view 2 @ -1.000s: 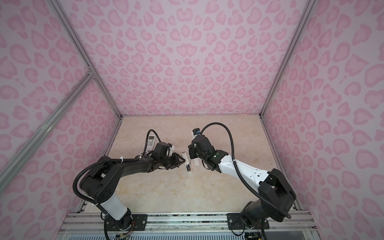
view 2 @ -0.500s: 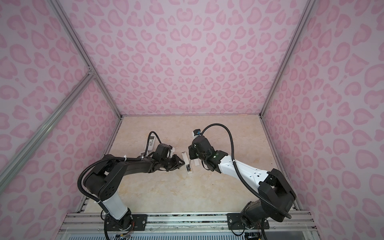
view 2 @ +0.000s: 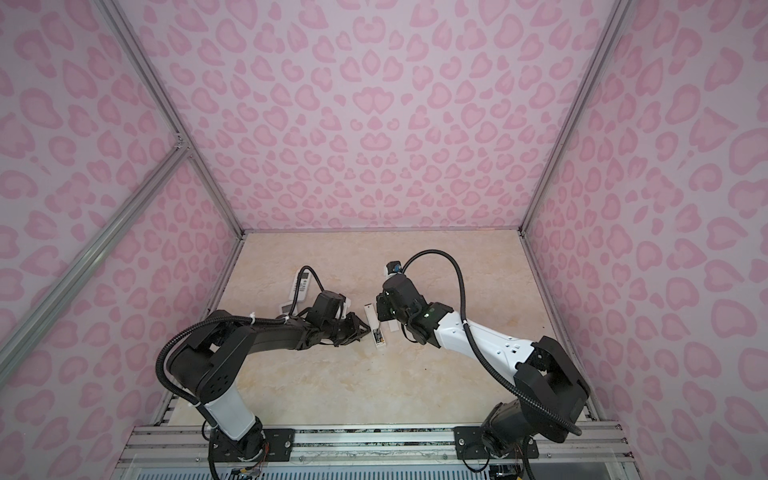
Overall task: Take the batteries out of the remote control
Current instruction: 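Grasp the remote end with the left gripper while right brings screwdriver near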
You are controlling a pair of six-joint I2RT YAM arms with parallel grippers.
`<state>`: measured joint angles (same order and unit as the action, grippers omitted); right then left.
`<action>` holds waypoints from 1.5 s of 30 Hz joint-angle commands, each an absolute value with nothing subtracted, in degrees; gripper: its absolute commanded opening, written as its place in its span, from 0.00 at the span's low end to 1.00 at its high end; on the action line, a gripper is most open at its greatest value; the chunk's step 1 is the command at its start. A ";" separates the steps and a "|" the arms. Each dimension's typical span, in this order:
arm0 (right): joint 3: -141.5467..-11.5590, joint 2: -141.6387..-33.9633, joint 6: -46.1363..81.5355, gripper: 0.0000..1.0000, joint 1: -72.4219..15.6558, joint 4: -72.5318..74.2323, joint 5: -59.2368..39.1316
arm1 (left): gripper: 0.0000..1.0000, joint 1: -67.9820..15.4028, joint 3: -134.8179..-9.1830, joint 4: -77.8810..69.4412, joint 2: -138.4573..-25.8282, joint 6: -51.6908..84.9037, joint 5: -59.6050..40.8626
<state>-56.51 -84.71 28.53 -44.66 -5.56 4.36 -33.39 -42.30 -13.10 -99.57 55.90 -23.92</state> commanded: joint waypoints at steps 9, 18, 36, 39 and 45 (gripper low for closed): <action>-56.18 -83.32 29.38 0.00 -45.00 -6.52 7.82 | 0.30 -33.46 -42.76 -13.59 -96.92 56.10 -23.19; -56.94 -85.31 29.31 0.00 -44.99 -5.90 6.73 | 0.30 -33.66 -43.85 -14.48 -100.21 56.82 -22.87; -58.18 -86.81 29.22 0.00 -44.91 -6.98 6.24 | 0.26 -33.79 -43.15 -15.73 -102.45 58.36 -22.58; -57.84 -86.68 29.38 0.00 -45.00 -6.88 6.68 | 0.26 -33.75 -43.31 -16.07 -102.98 59.03 -23.06; -55.89 -83.32 29.35 0.00 -45.09 -3.65 8.12 | 0.25 -33.93 -43.59 -16.17 -103.53 59.78 -23.45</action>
<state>-56.66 -84.58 29.34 -44.95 -5.87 6.13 -33.82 -43.48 -19.16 -102.91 59.53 -24.86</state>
